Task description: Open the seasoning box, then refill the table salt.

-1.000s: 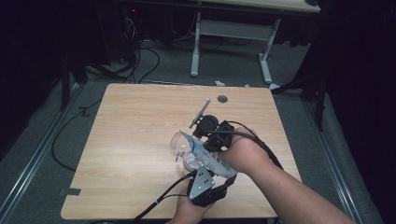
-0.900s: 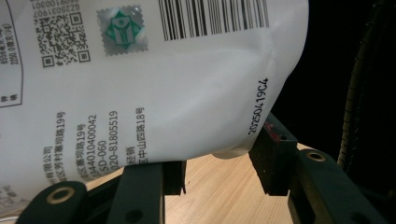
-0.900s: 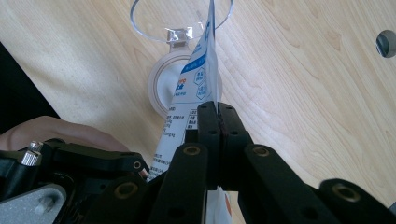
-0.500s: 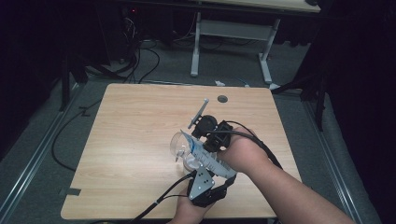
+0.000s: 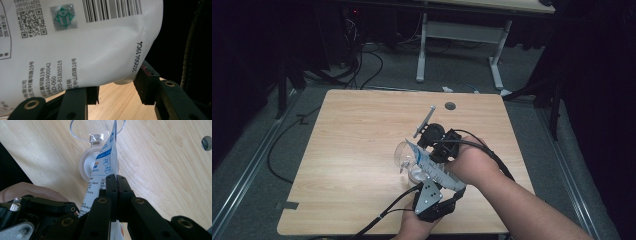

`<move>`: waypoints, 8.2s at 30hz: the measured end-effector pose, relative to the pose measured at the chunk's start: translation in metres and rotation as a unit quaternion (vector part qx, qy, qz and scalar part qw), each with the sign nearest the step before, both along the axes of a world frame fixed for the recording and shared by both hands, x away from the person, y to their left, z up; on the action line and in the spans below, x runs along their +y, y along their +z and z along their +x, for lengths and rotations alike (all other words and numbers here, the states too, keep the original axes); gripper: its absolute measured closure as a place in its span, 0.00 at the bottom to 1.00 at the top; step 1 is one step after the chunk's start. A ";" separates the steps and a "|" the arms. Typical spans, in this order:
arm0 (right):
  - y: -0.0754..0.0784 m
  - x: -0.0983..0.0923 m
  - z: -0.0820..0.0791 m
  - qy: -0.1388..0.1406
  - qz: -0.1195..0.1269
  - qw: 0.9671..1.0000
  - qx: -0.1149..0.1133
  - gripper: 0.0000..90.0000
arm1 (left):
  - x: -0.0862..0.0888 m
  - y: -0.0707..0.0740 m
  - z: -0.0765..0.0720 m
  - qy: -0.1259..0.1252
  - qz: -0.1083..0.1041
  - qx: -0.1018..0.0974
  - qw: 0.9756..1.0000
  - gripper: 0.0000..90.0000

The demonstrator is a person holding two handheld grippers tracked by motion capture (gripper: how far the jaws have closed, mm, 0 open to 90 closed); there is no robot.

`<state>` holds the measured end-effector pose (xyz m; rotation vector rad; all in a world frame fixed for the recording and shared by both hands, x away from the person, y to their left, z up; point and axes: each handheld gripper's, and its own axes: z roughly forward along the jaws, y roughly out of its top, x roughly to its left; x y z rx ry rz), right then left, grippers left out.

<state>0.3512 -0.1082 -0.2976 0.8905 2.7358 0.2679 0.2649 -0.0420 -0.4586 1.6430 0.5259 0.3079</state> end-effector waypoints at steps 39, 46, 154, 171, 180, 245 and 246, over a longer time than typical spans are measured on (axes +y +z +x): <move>0.003 0.000 0.000 0.003 0.003 1.000 -0.004 1.00 | -0.001 0.004 0.000 0.002 -0.005 -0.004 1.000 0.66; 0.002 0.000 -0.001 0.004 0.000 1.000 -0.005 1.00 | -0.001 0.004 0.000 0.002 -0.005 -0.004 1.000 0.66; -0.026 -0.023 -0.010 -0.009 0.030 0.999 0.017 1.00 | 0.013 -0.050 0.000 0.001 0.067 -0.007 0.998 0.65; -0.025 -0.025 -0.010 -0.018 0.042 0.999 0.025 1.00 | 0.013 -0.054 0.003 -0.007 0.067 0.005 0.998 0.58; -0.020 -0.026 -0.010 -0.015 0.047 0.999 0.020 1.00 | 0.015 -0.059 0.003 -0.009 0.069 0.010 0.998 0.55; -0.027 -0.040 -0.014 -0.018 0.056 0.998 0.014 1.00 | 0.170 -0.062 0.021 0.123 0.095 -0.006 0.988 0.61; -0.027 -0.041 -0.013 -0.019 0.057 0.998 0.013 1.00 | 0.172 -0.062 0.021 0.125 0.095 -0.005 0.988 0.61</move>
